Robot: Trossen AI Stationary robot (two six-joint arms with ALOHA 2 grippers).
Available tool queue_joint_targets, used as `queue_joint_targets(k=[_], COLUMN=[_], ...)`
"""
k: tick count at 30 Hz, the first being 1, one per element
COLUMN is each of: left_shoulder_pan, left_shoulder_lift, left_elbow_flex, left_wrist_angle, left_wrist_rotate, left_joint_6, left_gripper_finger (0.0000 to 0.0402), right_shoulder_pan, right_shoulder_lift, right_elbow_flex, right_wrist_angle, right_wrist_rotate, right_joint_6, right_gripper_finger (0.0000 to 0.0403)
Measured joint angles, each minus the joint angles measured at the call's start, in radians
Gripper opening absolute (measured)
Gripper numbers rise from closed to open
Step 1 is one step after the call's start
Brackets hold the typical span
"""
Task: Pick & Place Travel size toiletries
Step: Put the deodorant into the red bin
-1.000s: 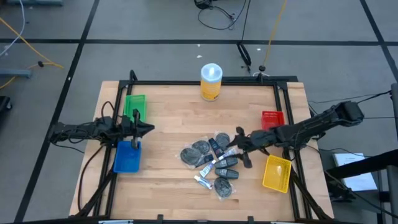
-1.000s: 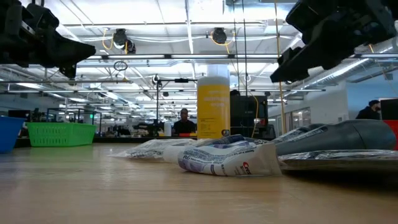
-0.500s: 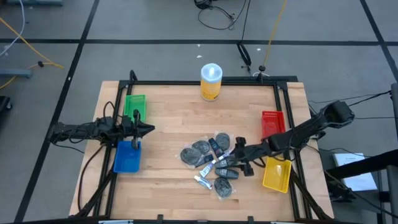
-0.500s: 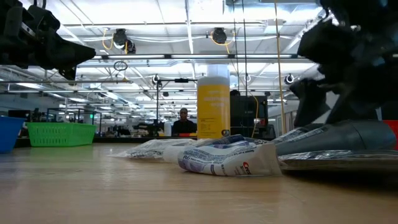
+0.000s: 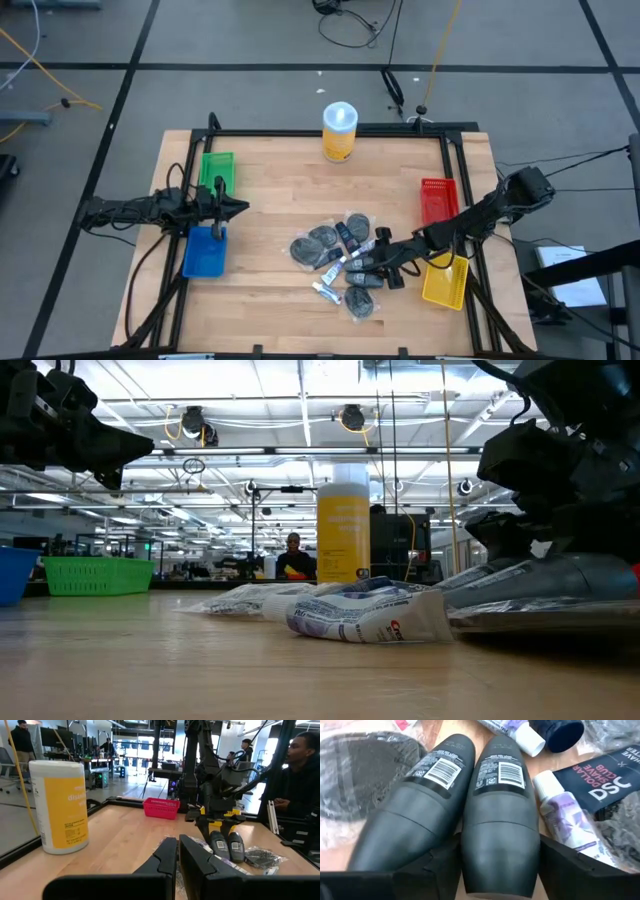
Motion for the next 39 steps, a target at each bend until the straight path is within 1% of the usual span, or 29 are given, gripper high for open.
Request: queue_joint_targets(k=[3, 7, 12, 14, 16, 18, 22, 27, 29, 31, 33, 36, 39], left_shoulder_pan=[0.0, 0.0, -0.001, -0.001, -0.001, -0.001, -0.001, -0.001, -0.001, -0.001, -0.001, -0.001, -0.001], left_shoulder_lift=[0.0, 0.0, 0.0, 0.0, 0.0, 0.0, 0.0, 0.0, 0.0, 0.0, 0.0, 0.0, 0.0], left_elbow_flex=[0.0, 0.0, 0.0, 0.0, 0.0, 0.0, 0.0, 0.0, 0.0, 0.0, 0.0, 0.0, 0.0], left_wrist_angle=[-0.001, -0.001, -0.002, -0.002, -0.003, -0.003, -0.003, -0.003, -0.003, -0.003, -0.003, -0.003, -0.003], left_wrist_rotate=[0.0, 0.0, 0.0, 0.0, 0.0, 0.0, 0.0, 0.0, 0.0, 0.0, 0.0, 0.001, 0.001], left_joint_6=[-0.003, -0.007, -0.011, -0.011, -0.011, -0.011, -0.011, -0.011, -0.011, -0.013, -0.02, -0.026, -0.027], left_gripper_finger=[0.0019, 0.0019, 0.0019, 0.0019, 0.0019, 0.0019, 0.0019, 0.0019, 0.0019, 0.0019, 0.0019, 0.0019, 0.0019], right_shoulder_pan=[0.0, 0.0, 0.005, 0.017, 0.035, 0.054, 0.089, 0.1, 0.09, 0.077, 0.067, 0.056, 0.054], right_shoulder_lift=[-0.006, -0.052, -0.155, -0.212, -0.277, -0.348, -0.491, -0.648, -0.7, -0.745, -0.779, -0.803, -0.804], right_elbow_flex=[0.0, 0.0, 0.0, 0.0, 0.0, 0.0, 0.0, 0.0, 0.0, 0.0, 0.008, 0.054, 0.111], right_wrist_angle=[-0.003, -0.007, -0.025, -0.052, -0.114, -0.197, -0.388, -0.659, -0.771, -0.87, -0.987, -1.221, -1.442], right_wrist_rotate=[0.001, 0.001, 0.006, 0.048, 0.116, 0.211, 0.395, 0.544, 0.599, 0.609, 0.589, 0.545, 0.526], right_joint_6=[0.048, 0.115, 0.184, 0.205, 0.232, 0.27, 0.397, 0.573, 0.671, 0.768, 0.867, 1.016, 1.162], right_gripper_finger=[0.0194, 0.0194, 0.02, 0.0199, 0.0197, 0.0197, 0.0198, 0.0197, 0.0197, 0.0197, 0.0197, 0.0197, 0.0197])
